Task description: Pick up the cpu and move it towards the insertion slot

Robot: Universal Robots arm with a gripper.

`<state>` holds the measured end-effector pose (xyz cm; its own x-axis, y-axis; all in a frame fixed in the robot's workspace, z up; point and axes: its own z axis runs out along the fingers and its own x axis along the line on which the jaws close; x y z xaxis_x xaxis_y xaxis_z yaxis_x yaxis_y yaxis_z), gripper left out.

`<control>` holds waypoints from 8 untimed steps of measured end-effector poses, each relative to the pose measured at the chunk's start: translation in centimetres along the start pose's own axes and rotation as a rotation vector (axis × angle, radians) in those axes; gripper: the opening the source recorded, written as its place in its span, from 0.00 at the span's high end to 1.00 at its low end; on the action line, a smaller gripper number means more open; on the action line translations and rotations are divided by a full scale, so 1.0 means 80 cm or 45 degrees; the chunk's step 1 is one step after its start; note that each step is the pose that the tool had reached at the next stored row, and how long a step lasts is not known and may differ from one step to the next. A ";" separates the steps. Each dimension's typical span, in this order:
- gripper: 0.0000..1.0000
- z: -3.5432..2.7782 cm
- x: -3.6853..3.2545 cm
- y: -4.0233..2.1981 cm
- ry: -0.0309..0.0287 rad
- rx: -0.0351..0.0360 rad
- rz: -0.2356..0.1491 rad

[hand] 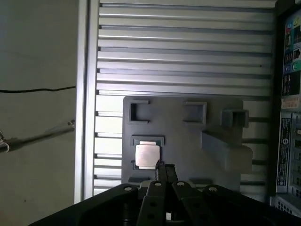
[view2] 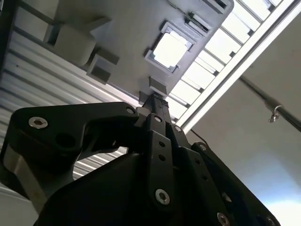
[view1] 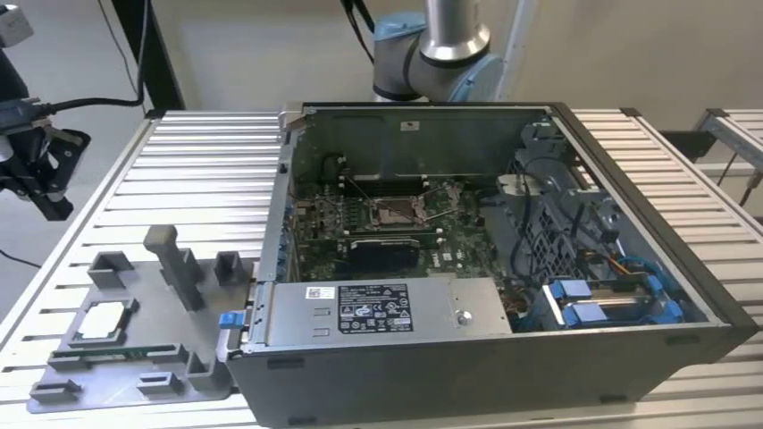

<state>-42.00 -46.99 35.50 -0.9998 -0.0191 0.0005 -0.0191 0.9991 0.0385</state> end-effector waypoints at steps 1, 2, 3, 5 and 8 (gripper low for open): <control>1.00 0.0001 0.0012 -0.0007 -0.0001 0.0000 0.000; 1.00 0.0001 0.0021 -0.0011 0.0000 0.0001 0.000; 1.00 0.0001 0.0025 -0.0012 0.0002 0.0002 0.000; 1.00 0.0001 0.0026 -0.0012 0.0001 0.0001 0.000; 1.00 0.0001 0.0038 -0.0012 0.0000 0.0000 0.000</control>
<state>-42.31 -47.08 35.48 -0.9998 -0.0192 0.0005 -0.0191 0.9991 0.0385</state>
